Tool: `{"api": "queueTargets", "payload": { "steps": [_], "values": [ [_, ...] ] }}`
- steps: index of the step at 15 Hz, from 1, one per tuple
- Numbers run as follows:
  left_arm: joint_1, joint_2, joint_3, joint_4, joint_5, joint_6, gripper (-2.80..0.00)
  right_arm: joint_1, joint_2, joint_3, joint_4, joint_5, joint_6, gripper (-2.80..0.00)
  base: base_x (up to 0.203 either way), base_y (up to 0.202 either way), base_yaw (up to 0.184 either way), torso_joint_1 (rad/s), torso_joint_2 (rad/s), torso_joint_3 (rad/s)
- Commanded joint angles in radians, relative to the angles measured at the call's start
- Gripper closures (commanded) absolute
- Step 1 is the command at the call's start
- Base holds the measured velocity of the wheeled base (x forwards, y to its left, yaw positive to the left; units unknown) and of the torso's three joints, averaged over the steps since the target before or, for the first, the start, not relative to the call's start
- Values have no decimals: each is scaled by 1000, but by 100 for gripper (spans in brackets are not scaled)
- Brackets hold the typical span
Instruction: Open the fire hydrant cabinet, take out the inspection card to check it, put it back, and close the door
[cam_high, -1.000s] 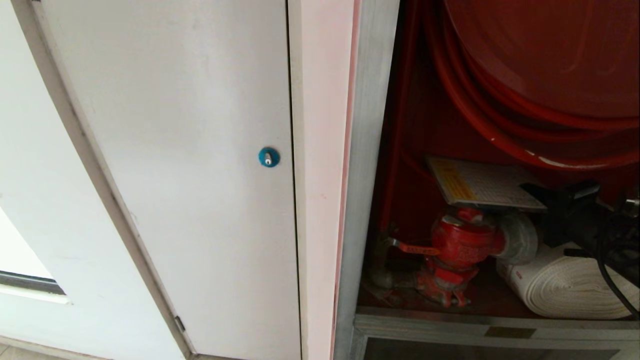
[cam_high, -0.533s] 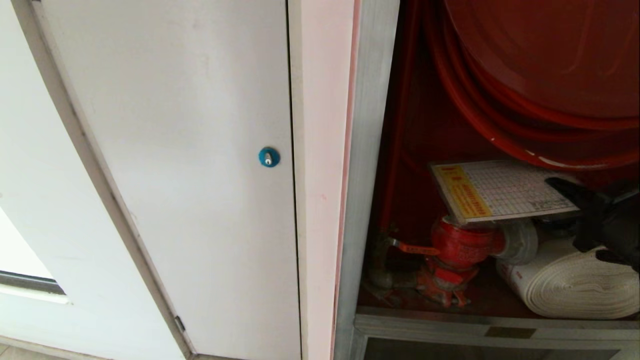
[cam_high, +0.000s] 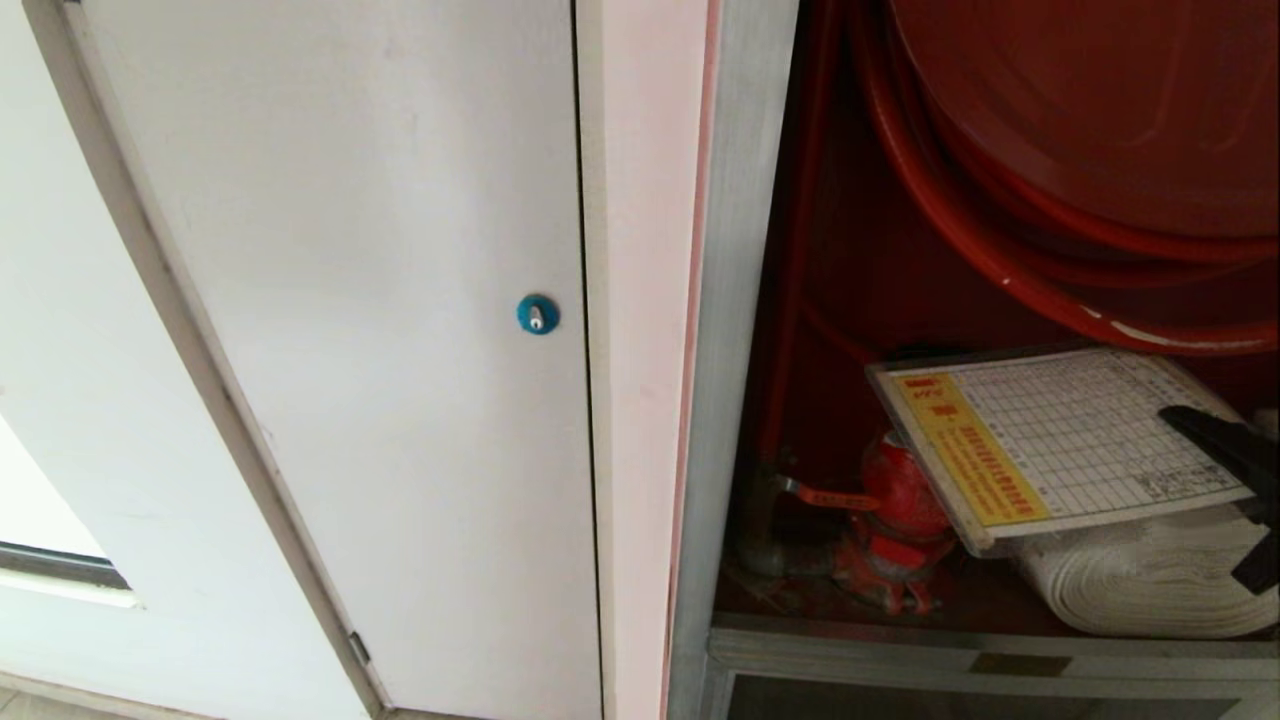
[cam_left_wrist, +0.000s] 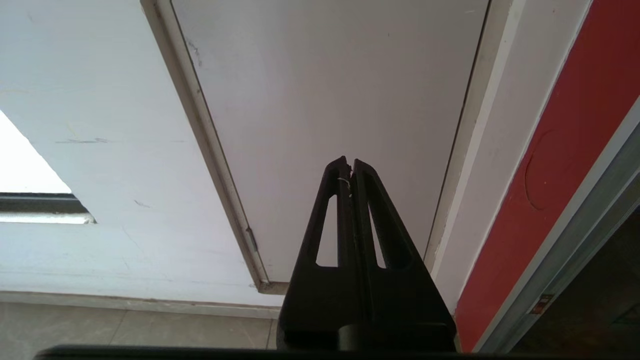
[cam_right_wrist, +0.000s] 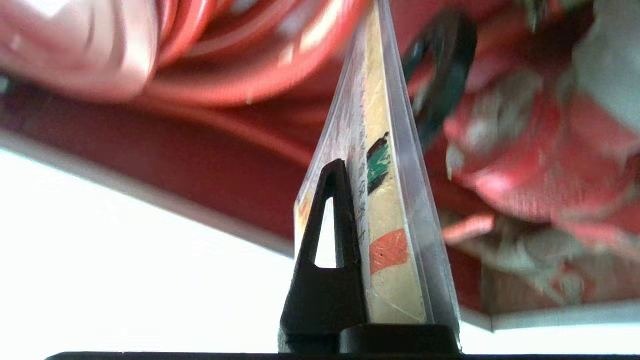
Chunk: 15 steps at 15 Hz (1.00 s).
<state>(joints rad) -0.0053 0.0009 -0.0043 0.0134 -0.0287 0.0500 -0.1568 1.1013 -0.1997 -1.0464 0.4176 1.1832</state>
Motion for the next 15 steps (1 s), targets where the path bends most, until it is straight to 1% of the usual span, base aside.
{"api": "queueTargets", "payload": {
  "steps": [1, 3, 5, 6, 8, 10, 13, 14, 15],
  "values": [
    [1, 1, 0, 0, 0, 1, 0, 0, -78, 44, -5, 16, 6, 0, 0, 0, 0, 0, 0, 0],
    [0, 1, 0, 0, 0, 1, 0, 0, -134, 78, -4, 34, 6, 0, 0, 0, 0, 0, 0, 0],
    [0, 0, 0, 0, 0, 1, 0, 0, -205, 101, 19, 70, -3, 0, 0, 0, 0, 0, 0, 0],
    [0, 0, 0, 0, 0, 1, 0, 0, -242, 106, 56, 92, -38, 0, 0, 0, 0, 0, 0, 0],
    [1, 1, 0, 0, 0, 1, 0, 0, -317, 106, 153, 145, -149, 0, 0, 0, 0, 0, 0, 0],
    [-1, 1, 0, 0, 0, 1, 0, 0, -324, 83, 217, 190, -315, 0, 0, 0, 0, 0, 0, 0],
    [1, 1, 0, 0, 0, 1, 0, 0, -265, 23, 240, 222, -562, 0, 0, 0, 0, 0, 0, 0],
    [-1, -1, 1, 0, 0, 1, 0, 0, -252, -13, 240, 246, -619, 0, 0, 0, 0, 0, 0, 0],
    [-1, 1, 1, 0, 0, 1, 0, 0, -244, -49, 240, 288, -656, 0, 0, 0, 0, 0, 0, 0]
  ]
}}
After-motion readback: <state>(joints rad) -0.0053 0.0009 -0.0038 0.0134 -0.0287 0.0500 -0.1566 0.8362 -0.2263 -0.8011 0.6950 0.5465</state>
